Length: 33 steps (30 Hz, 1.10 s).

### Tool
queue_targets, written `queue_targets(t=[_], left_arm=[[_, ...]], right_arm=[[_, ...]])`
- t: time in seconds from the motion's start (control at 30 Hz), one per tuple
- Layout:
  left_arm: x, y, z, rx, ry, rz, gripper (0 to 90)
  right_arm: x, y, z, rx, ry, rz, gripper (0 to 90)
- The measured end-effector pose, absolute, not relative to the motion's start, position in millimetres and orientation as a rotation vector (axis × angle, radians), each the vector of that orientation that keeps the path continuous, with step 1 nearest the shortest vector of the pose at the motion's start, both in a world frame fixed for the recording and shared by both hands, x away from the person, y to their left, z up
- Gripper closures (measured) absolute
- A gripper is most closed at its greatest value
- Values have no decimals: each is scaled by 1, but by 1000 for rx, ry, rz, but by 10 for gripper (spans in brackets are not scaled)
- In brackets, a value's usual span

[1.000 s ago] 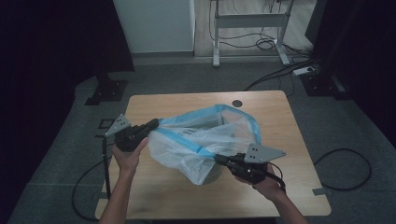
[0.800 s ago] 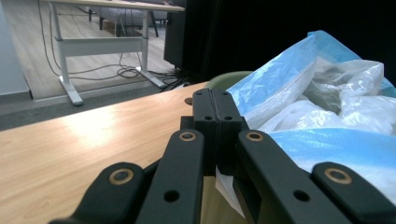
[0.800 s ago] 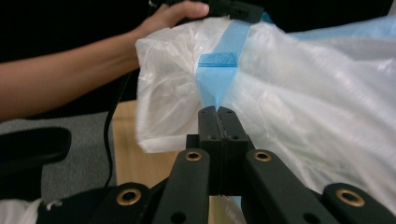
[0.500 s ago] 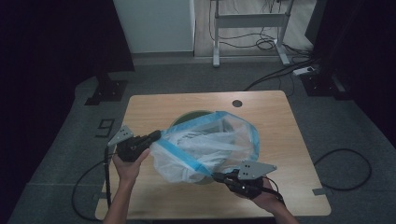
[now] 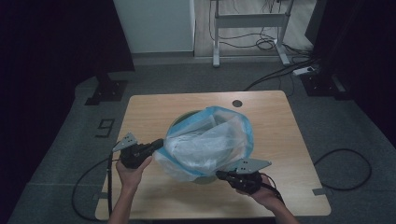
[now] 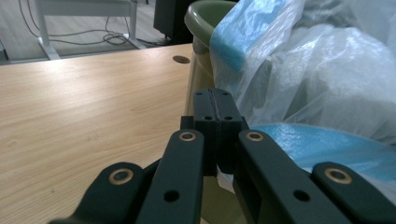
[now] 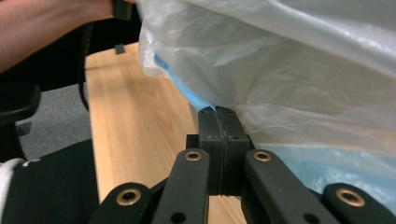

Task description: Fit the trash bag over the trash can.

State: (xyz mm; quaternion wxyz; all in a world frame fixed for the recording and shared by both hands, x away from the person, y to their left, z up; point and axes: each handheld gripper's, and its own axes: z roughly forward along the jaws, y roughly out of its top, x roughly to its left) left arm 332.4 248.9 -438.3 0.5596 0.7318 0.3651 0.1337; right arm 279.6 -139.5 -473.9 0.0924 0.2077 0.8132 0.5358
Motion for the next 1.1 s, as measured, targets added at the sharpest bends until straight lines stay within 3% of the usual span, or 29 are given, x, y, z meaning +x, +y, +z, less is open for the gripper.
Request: queue_targets(t=[0.1, 0.27, 0.37, 0.73, 1.1], left_arm=[[332, 246, -437, 1732, 846, 319, 884], [324, 253, -429, 1705, 833, 343, 583], [322, 260, -420, 1683, 819, 343, 489], [346, 249, -390, 1772, 738, 289, 442], [370, 230, -385, 1847, 689, 234, 363]], right_arm=[[284, -143, -479, 662, 2413, 1599, 851], [273, -151, -476, 662, 2353, 1628, 655], [266, -158, -471, 678, 2303, 1642, 620], [259, -179, -463, 719, 2204, 1650, 559], [264, -203, -429, 765, 2005, 1674, 465]])
